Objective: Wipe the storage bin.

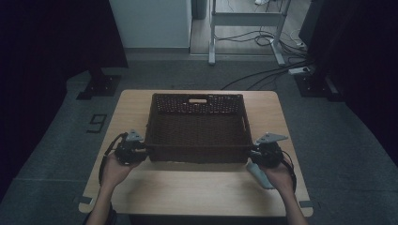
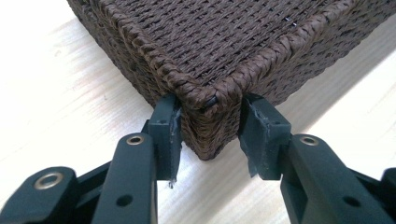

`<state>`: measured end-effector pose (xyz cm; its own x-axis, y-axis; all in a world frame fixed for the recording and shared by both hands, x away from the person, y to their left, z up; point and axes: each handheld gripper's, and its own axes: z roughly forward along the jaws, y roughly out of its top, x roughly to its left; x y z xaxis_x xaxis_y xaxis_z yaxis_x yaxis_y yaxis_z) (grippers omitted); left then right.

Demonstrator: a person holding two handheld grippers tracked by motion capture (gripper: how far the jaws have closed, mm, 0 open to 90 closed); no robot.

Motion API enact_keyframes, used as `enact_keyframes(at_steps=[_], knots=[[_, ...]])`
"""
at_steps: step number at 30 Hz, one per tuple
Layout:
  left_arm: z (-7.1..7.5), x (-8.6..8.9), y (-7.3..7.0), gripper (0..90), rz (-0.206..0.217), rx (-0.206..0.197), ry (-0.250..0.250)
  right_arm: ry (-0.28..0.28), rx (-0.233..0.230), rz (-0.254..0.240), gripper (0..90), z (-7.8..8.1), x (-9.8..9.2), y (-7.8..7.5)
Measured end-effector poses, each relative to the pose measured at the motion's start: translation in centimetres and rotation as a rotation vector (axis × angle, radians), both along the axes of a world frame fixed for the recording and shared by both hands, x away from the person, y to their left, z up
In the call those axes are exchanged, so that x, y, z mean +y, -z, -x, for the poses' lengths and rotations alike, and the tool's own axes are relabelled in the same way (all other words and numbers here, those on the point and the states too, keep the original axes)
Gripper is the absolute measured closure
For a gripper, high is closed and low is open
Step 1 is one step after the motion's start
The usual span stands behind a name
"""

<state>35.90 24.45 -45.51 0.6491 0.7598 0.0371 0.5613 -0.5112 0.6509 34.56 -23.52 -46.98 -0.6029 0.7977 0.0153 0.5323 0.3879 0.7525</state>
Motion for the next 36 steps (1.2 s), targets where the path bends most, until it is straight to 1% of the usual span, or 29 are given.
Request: enact_keyframes(at_steps=[3,5,6,7,9,10,11,12,14,15,17,18,19,20,22,23,24,26,27,30,31,32,33,35,36], knots=[[-0.3,-0.1,0.1,58.8,0.003,-0.006,-0.010,0.007,0.001,-0.002,59.7,-0.4,0.0,0.0],[-0.2,-0.1,0.1,57.1,0.003,-0.008,-0.017,0.008,0.000,0.001,58.6,-0.4,0.0,0.0],[-0.1,0.0,0.1,53.5,0.002,-0.013,-0.026,0.010,-0.002,0.001,57.6,-0.3,-0.1,0.0],[-0.1,0.1,0.1,48.3,0.012,-0.006,-0.026,0.011,-0.006,0.008,54.9,-0.2,-0.1,0.0],[0.2,0.3,0.2,36.3,0.023,0.006,-0.033,0.012,-0.007,0.025,46.9,0.0,-0.1,0.1],[0.3,0.4,0.2,32.0,0.024,0.014,-0.032,0.007,-0.002,0.030,42.7,0.2,-0.1,0.1],[0.6,0.5,0.2,26.4,0.021,0.019,-0.033,0.003,-0.011,0.036,38.0,0.4,-0.2,0.1],[0.9,0.5,0.2,22.6,0.014,0.016,-0.030,0.000,-0.015,0.041,34.1,0.6,-0.3,0.1],[1.6,0.7,0.2,14.5,0.009,0.015,-0.021,-0.007,-0.002,0.037,27.3,0.9,-0.6,0.1],[2.0,0.8,0.2,13.9,0.019,0.012,-0.023,-0.002,-0.009,0.027,24.3,1.2,-0.7,0.0],[2.5,1.2,0.2,12.6,0.062,0.018,-0.022,-0.007,-0.017,0.014,17.7,1.6,-1.0,-0.1],[2.8,1.3,0.3,10.3,0.085,0.022,-0.026,-0.008,-0.015,0.016,15.8,1.8,-1.1,-0.1],[3.1,1.4,0.4,8.3,0.095,0.029,-0.027,-0.007,-0.013,0.021,13.8,2.1,-1.1,-0.1],[3.4,1.4,0.5,6.5,0.091,0.032,-0.025,-0.006,-0.010,0.025,12.6,2.4,-1.1,0.0],[4.1,1.2,0.9,4.7,0.075,0.022,-0.016,-0.007,-0.002,0.026,12.4,2.8,-1.1,0.1],[4.1,1.2,0.9,3.9,0.075,0.022,-0.016,-0.009,-0.003,0.028,11.9,3.1,-1.1,0.3],[4.8,1.1,1.3,3.4,0.064,0.023,-0.008,-0.012,0.003,0.030,10.1,3.4,-1.1,0.5],[5.5,1.0,1.8,2.1,0.065,0.023,0.001,-0.010,0.010,0.039,6.6,3.8,-0.9,0.8],[5.9,0.9,2.3,0.3,0.075,0.032,0.000,-0.011,0.014,0.046,5.6,4.1,-0.8,1.0],[6.7,0.7,3.3,0.0,0.047,0.042,0.008,-0.023,0.021,0.047,4.8,4.7,-0.7,1.6],[6.7,0.7,3.3,0.0,0.047,0.042,0.008,-0.023,0.021,0.047,4.8,4.7,-0.7,1.6],[7.0,0.6,4.0,0.0,0.022,0.047,0.012,-0.031,0.030,0.063,4.5,5.0,-0.6,2.3],[7.0,0.5,4.3,0.0,0.013,0.051,0.015,-0.034,0.039,0.076,4.5,5.1,-0.5,2.6],[6.9,0.3,5.2,0.0,-0.014,0.069,0.033,-0.038,0.055,0.084,4.3,5.0,-0.4,3.2],[6.8,0.1,5.5,0.0,-0.035,0.069,0.043,-0.038,0.062,0.086,4.3,4.9,-0.3,3.5]])
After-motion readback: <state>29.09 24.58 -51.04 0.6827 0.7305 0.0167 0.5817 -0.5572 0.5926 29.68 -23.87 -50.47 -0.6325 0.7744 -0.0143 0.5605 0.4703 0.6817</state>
